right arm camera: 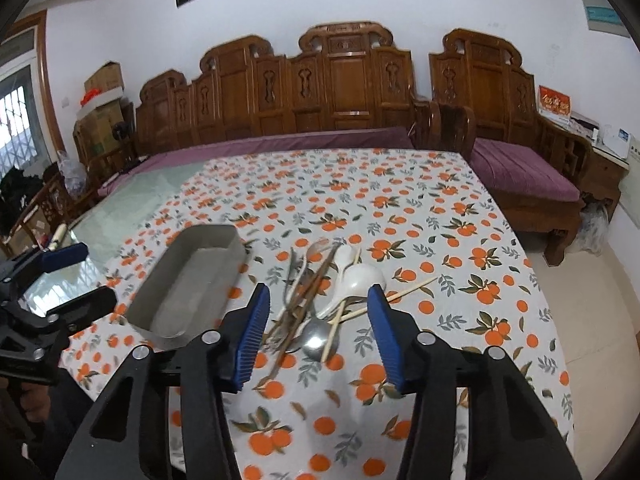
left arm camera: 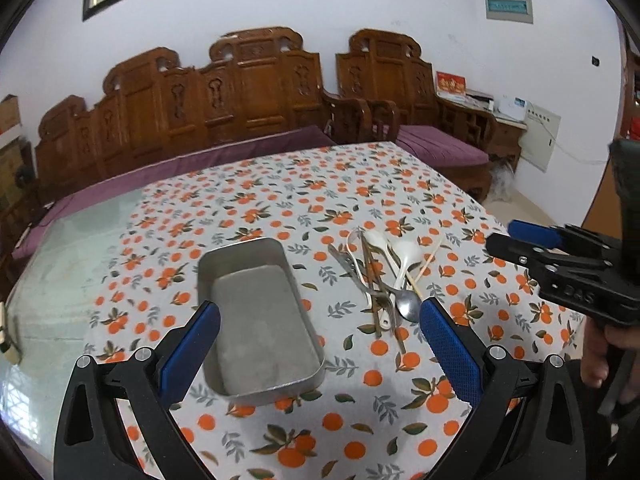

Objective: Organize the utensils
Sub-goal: 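Move both grippers down toward the utensil pile beside the metal tray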

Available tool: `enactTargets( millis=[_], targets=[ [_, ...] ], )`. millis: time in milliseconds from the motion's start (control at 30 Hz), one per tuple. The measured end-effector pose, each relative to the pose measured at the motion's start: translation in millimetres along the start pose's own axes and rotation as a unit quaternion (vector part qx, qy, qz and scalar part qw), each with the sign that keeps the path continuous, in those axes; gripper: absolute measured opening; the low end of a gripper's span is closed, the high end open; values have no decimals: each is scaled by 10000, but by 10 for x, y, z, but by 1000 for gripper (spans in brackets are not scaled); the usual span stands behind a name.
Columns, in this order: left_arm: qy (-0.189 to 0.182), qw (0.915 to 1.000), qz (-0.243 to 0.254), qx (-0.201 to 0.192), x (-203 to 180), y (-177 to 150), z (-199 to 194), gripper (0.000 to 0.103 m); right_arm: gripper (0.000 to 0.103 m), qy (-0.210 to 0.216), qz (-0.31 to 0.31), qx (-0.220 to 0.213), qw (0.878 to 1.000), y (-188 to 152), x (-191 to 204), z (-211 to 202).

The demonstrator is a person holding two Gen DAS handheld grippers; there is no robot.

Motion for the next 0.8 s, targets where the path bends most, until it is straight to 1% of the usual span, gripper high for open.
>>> enactTargets(
  millis=[100,233,300,400,533,567,633,667,733,767,800],
  targets=[
    [-77,9999,-1,105,-11,13,181,97,51,-3,49,187,9998,36,-116,268],
    [-177,9996,-1,215,-58,46,357,96,51,-102,77,306,9994,92,-260,572],
    [-251,9993,37,269,-109,57,436,94,51,-151,100,366,9992,140,-356,726],
    [-313,9985,148,414,-211,54,580,86,51,-178,145,454,9987,154,-494,919],
    [-514,9961,175,701,-344,15,829,71,50,-4,252,590,9979,35,-583,1061],
    [-560,9953,178,769,-379,4,903,69,49,52,253,632,9977,-7,-597,1097],
    [-644,9937,170,900,-447,-16,1041,61,48,107,294,732,9968,-70,-633,1163],
    [-671,9932,172,936,-471,-25,1100,59,46,160,330,802,9961,-103,-652,1193],
    [-716,9917,186,1052,-539,-43,1234,50,46,176,299,853,9957,-137,-650,1212],
    [-714,9912,207,1094,-567,-54,1297,48,46,167,287,862,9957,-145,-649,1217],
    [-719,9900,230,1193,-609,-72,1379,41,46,170,303,884,9955,-152,-652,1225]
  ],
)
Point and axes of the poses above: each gripper's, at about its wrist camera, not at the fingertips, and z roughly the way its jaws point, x to its left, y to its top, the point moved 1 cm from there along z, roughly the way its jaws point, and after that the axes turned 3 degrees about z, right-handed, at the moved point
